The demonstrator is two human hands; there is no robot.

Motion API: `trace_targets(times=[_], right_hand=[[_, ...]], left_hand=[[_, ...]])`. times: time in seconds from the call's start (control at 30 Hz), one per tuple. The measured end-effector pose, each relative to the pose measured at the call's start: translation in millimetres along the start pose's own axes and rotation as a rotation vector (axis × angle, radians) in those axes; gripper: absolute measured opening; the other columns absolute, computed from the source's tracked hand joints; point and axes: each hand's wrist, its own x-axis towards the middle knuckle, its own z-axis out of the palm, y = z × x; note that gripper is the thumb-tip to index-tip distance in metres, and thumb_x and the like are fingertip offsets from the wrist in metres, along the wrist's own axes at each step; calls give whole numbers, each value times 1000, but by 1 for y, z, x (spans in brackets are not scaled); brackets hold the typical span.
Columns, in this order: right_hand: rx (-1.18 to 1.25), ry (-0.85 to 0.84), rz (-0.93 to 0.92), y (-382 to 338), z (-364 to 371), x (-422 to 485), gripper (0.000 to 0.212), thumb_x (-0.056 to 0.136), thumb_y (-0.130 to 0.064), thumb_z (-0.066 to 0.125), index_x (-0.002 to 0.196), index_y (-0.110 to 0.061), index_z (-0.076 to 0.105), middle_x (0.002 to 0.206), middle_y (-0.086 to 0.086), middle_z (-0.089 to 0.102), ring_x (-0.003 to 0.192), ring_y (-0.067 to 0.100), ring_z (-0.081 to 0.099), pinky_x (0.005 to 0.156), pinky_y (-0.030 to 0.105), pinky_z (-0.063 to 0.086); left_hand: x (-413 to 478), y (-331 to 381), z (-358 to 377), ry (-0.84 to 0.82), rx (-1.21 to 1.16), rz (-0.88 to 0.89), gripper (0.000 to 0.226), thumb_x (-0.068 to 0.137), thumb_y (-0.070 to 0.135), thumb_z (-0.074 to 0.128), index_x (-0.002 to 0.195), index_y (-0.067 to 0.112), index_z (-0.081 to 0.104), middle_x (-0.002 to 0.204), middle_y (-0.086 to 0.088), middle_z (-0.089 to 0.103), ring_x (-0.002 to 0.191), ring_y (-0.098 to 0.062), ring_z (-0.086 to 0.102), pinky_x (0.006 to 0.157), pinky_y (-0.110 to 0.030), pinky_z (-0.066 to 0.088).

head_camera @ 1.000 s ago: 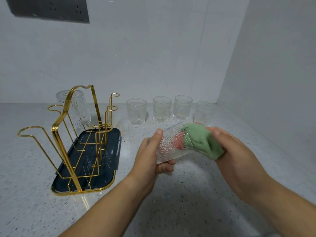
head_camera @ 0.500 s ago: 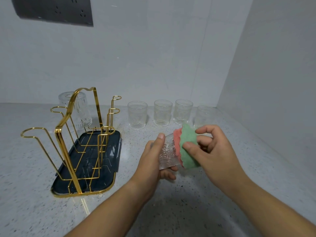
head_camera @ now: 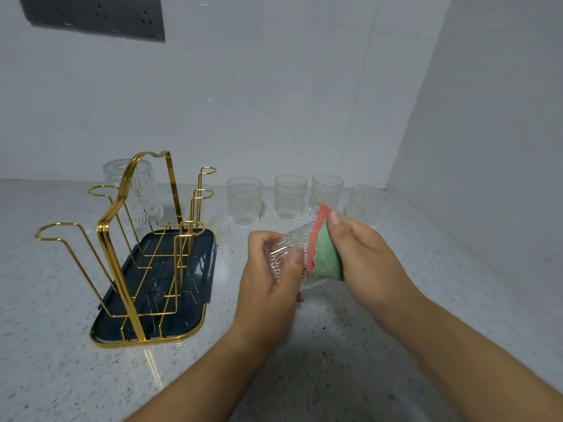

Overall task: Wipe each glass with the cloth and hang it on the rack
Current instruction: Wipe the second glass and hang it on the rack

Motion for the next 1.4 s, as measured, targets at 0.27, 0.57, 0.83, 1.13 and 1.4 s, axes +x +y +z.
trace_targets(times=[0.27,0.57,0.83,1.13,1.4], right_hand=[[-321,54,-269,34,10,-9,57,102,-62,30,74,-19,53,67,-5,54,72,11,51,65,25,43],[-131,22,-161,42,-1,-26,60,99,-61,46,81,-6,63,73,6,67,80,20,65,75,39,56],[223,1,43,-2,-24,-35,58,103,-48,46,89,0,75,89,20,77,85,31,76,87,38,60],[-100,-29,-335,-5,-31,-78,51,99,-57,47,72,-15,59,67,6,63,62,25,62,60,40,54],[185,-31,-157,-21,-22,-97,54,104,-47,47,68,-13,69,70,9,69,69,23,67,73,25,54]], left_hand=[[9,5,1,-130,-414,-626,68,96,66,52,103,0,68,66,-8,64,49,-22,55,44,-28,45],[7,7,6,-225,-436,-652,63,101,64,47,98,7,74,65,-9,61,47,-22,52,41,-27,41],[-6,5,-2,-149,412,328,44,85,65,58,114,40,38,102,12,56,84,-9,59,77,-28,53],[-40,78,4,-385,-496,-744,74,94,78,39,97,12,74,68,-4,62,46,-13,50,36,-17,30],[-68,67,-7,-118,83,70,42,92,70,55,106,30,52,85,11,63,66,-5,60,58,-24,47]])
